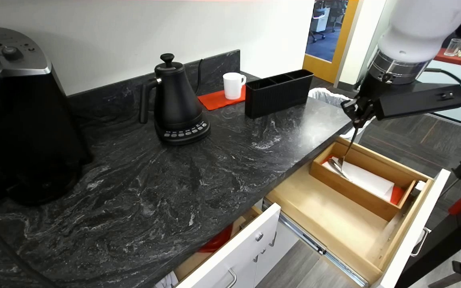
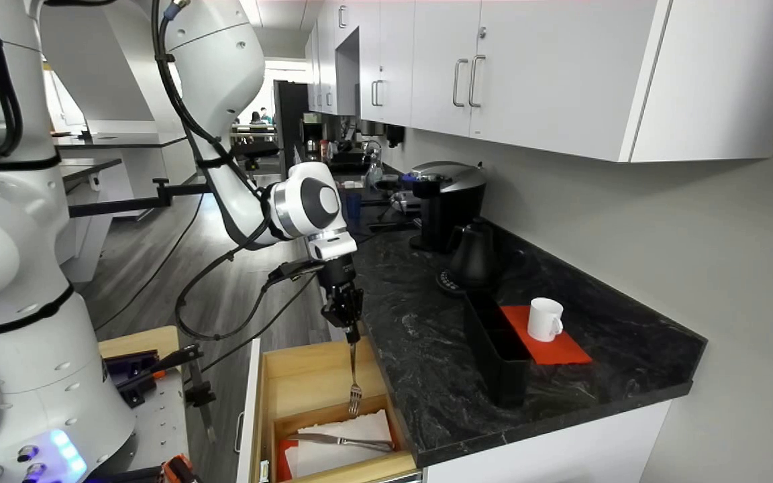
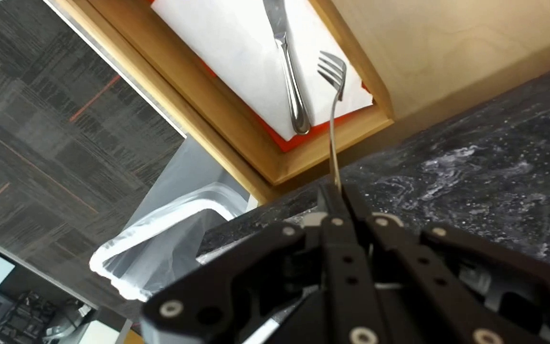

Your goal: Take the butter knife from the cutlery holder followed by the fork

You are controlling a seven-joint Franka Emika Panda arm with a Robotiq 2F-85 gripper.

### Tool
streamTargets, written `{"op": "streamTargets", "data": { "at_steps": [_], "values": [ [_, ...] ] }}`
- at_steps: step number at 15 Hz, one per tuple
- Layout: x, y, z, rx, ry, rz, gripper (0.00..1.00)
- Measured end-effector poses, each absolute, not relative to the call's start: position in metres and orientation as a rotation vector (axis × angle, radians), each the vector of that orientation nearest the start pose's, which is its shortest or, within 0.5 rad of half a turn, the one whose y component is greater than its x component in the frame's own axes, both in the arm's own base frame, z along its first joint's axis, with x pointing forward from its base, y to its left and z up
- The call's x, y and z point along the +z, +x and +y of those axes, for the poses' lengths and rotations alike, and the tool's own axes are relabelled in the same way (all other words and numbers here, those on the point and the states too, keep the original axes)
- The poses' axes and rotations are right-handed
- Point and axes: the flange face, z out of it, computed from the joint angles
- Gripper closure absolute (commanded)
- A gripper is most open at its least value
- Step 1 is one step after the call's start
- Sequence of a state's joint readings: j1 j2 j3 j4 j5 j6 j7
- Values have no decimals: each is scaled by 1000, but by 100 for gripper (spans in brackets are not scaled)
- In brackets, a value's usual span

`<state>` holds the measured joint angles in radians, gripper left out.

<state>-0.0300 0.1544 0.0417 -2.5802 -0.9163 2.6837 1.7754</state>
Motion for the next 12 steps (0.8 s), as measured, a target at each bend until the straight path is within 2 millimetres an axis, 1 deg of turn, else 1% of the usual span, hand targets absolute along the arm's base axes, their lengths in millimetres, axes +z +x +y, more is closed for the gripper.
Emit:
{"op": "streamTargets", "data": {
  "at_steps": [4,8,10,12],
  "values": [
    [192,427,29,-383,-3049,1503,97],
    [182,422,15,-215,-3049,1640,97],
    [181,421,9,-148,-3040,1707,97],
    [182,422,9,-104,-3026,1758,97]
  ]
}}
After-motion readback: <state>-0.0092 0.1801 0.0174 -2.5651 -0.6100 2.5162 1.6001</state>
